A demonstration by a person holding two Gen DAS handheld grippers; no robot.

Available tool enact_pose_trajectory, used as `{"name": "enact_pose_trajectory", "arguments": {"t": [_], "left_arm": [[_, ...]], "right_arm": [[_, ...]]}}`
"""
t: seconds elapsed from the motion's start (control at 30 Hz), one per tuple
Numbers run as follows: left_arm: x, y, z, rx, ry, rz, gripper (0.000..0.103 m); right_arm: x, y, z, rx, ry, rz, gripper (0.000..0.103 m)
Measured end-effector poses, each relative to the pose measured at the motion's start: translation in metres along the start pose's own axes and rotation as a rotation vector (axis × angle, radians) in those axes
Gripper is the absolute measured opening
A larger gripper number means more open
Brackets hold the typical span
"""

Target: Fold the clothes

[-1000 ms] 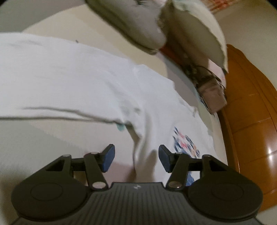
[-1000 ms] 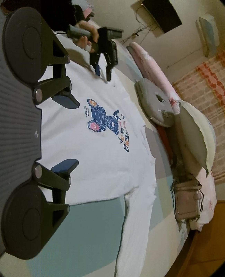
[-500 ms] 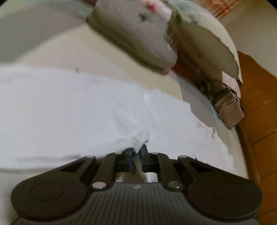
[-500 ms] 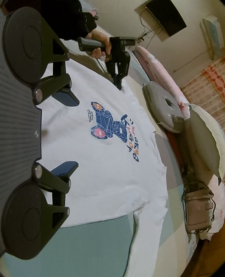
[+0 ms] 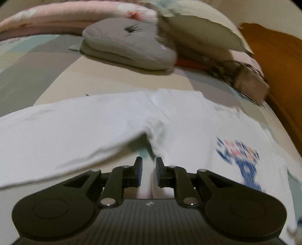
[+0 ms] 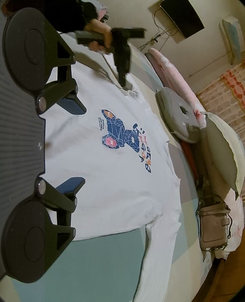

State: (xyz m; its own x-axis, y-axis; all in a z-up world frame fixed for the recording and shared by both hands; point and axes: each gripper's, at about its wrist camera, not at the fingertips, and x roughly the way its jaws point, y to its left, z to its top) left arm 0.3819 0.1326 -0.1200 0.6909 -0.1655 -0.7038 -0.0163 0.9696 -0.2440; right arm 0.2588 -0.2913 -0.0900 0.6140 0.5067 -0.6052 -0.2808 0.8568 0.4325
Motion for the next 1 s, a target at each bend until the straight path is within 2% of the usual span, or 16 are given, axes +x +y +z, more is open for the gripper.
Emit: {"name": "enact_pose_trajectory", "arguments": {"t": [0.07,0.17,0.27,0.3,0.37,0.4,0.5,0.6,0.67,0.73,0.77,0.83,0.93,1.0], "left_arm": [[-0.002,-0.003,-0.013,0.017,0.042,-0.030,0.016],[0.001,-0.010,-0.021,0.042,0.032,-0.029,0.024],[0.003,-0.026,-0.026,0.120,0.019,0.026,0.029],[0.002,-0.031,-0.027,0.146,0.018,0.049,0.028],[-0.002,-0.039,-0.029,0.190,0.020,0.092,0.014],[-0.003,-0.043,-0.031,0.212,0.020,0.113,0.003],[-0.011,-0.032,-0.027,0.207,0.024,0.184,0.003],[-0.026,-0.017,-0.026,0.141,0.026,0.181,0.004],[-0.037,-0.023,-0.031,0.160,0.006,0.125,0.008],[-0.042,-0.039,-0.042,0.216,-0.002,0.046,0.022],[-0.044,-0.048,-0.047,0.247,-0.005,0.005,0.025],[-0.048,-0.055,-0.053,0.277,0.000,-0.016,0.042],[-0.054,-0.063,-0.060,0.313,0.010,-0.028,0.044],[-0.058,-0.067,-0.065,0.336,0.016,-0.036,0.044]], "right_arm": [[0.000,0.001,-0.001,0.006,-0.005,0.007,0.078],[0.001,0.004,-0.002,0.010,-0.006,0.017,0.078],[0.000,0.008,-0.002,0.005,-0.009,0.015,0.078],[0.000,0.009,-0.002,0.004,-0.010,0.014,0.078],[-0.001,0.007,-0.002,0.008,-0.015,0.010,0.078],[-0.002,0.007,-0.002,0.010,-0.017,0.007,0.078],[-0.003,0.005,-0.002,0.010,-0.022,-0.012,0.078],[-0.004,0.003,-0.001,-0.001,-0.024,-0.029,0.082],[-0.005,0.001,0.000,-0.007,-0.026,-0.040,0.087],[-0.002,0.001,0.001,-0.024,-0.017,-0.063,0.087],[0.002,0.002,0.001,-0.040,-0.005,-0.080,0.088],[0.008,0.001,0.002,-0.065,0.017,-0.098,0.088],[0.017,-0.001,0.004,-0.098,0.047,-0.124,0.088],[0.015,-0.016,0.009,-0.050,0.048,-0.126,0.088]]}}
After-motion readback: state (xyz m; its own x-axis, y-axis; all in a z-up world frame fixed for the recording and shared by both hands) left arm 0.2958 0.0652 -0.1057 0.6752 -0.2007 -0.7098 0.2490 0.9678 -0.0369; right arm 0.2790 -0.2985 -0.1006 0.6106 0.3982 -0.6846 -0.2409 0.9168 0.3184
